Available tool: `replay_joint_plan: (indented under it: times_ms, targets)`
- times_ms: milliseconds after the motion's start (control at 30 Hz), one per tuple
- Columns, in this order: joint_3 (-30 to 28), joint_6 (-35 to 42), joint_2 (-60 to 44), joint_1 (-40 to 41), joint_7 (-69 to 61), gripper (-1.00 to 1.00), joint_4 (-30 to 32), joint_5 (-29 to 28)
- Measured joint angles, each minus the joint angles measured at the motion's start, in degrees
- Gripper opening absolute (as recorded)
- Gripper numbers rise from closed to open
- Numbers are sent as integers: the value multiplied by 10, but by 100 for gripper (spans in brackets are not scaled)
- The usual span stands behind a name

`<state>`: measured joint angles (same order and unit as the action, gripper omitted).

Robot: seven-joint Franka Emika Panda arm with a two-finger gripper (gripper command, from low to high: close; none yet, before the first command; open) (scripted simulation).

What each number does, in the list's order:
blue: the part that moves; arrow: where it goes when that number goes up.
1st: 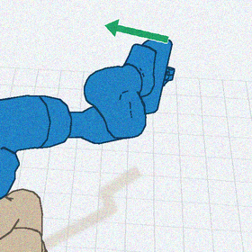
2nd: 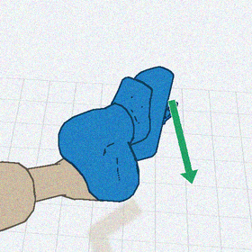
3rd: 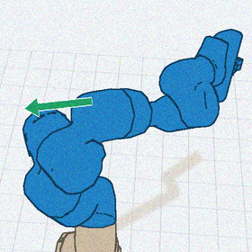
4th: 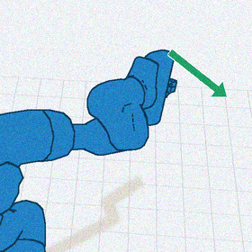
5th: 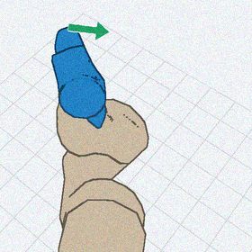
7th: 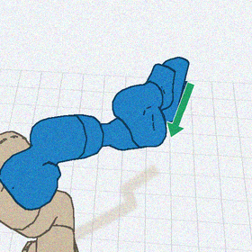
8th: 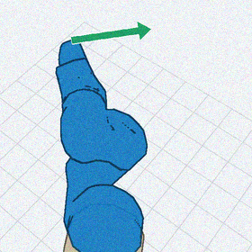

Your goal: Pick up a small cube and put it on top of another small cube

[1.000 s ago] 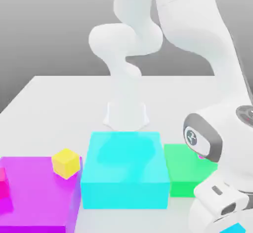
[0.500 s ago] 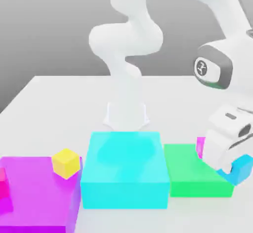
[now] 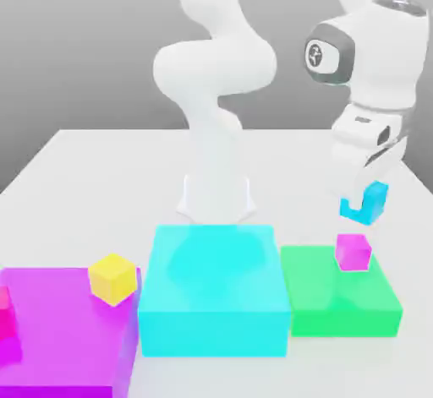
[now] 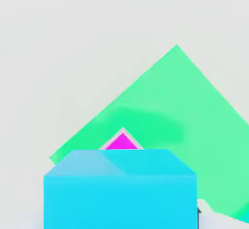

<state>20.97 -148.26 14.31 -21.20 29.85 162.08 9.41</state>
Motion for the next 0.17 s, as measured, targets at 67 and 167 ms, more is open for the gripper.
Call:
replay_joint_plan:
  times_ms: [67,167]
  targets:
    - [6,-44,-37,5,9,100,7,-11]
    - [6,-44,-37,5,9,100,7,-11]
